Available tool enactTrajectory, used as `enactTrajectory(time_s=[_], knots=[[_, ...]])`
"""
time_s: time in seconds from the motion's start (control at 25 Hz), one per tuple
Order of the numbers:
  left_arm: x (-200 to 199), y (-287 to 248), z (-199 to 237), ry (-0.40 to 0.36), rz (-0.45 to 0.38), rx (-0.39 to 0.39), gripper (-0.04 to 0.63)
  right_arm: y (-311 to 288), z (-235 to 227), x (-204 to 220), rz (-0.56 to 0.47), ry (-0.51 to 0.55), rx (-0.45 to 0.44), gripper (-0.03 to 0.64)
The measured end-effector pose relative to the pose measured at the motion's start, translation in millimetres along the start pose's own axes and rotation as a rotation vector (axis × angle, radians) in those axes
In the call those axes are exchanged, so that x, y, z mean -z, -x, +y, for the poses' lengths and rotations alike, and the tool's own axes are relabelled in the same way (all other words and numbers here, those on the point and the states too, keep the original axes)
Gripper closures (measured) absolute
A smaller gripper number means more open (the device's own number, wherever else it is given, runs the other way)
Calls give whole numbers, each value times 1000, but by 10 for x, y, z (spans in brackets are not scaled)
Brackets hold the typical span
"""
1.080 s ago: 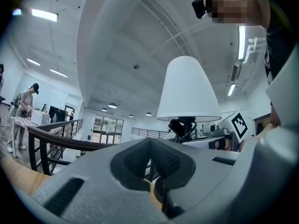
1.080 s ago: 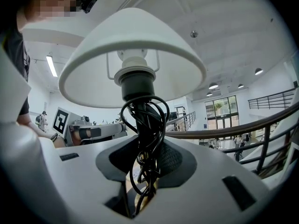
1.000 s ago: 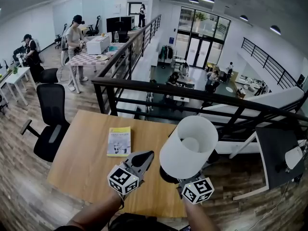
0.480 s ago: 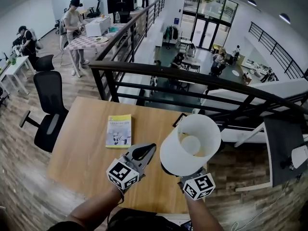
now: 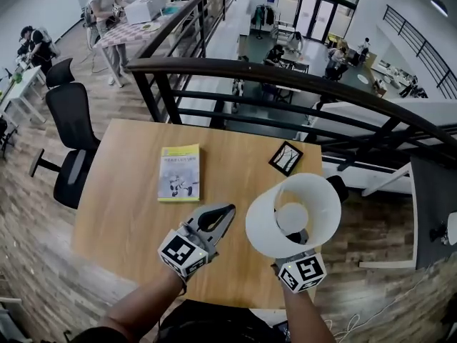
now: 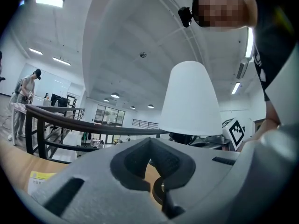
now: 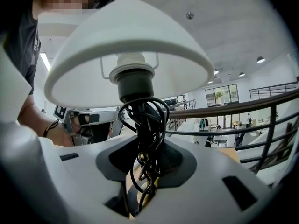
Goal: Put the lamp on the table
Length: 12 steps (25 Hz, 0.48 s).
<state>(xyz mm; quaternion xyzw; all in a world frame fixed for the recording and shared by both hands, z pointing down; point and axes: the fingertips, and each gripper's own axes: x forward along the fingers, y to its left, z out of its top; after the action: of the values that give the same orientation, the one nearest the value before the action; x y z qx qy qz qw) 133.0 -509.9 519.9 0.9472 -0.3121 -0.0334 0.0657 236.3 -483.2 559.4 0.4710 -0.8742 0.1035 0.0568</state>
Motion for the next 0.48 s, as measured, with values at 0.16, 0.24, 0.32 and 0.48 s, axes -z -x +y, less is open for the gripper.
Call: enactTrajectory(time_s=[0.16,0.24,0.32,0.48], knots=[[198,-18,91,9,4,5,588,-98,-83,242,16,-6,13,502],[306,-35,126,-3,13,10,588,-147,-107,364,24,-11,21,502],[421,-48,131,-6,29,14,588,-165,-125,483,35,-14,27,502],[644,-82,134,34,68,10,588,-183,-219,782,62,-34,47,502]])
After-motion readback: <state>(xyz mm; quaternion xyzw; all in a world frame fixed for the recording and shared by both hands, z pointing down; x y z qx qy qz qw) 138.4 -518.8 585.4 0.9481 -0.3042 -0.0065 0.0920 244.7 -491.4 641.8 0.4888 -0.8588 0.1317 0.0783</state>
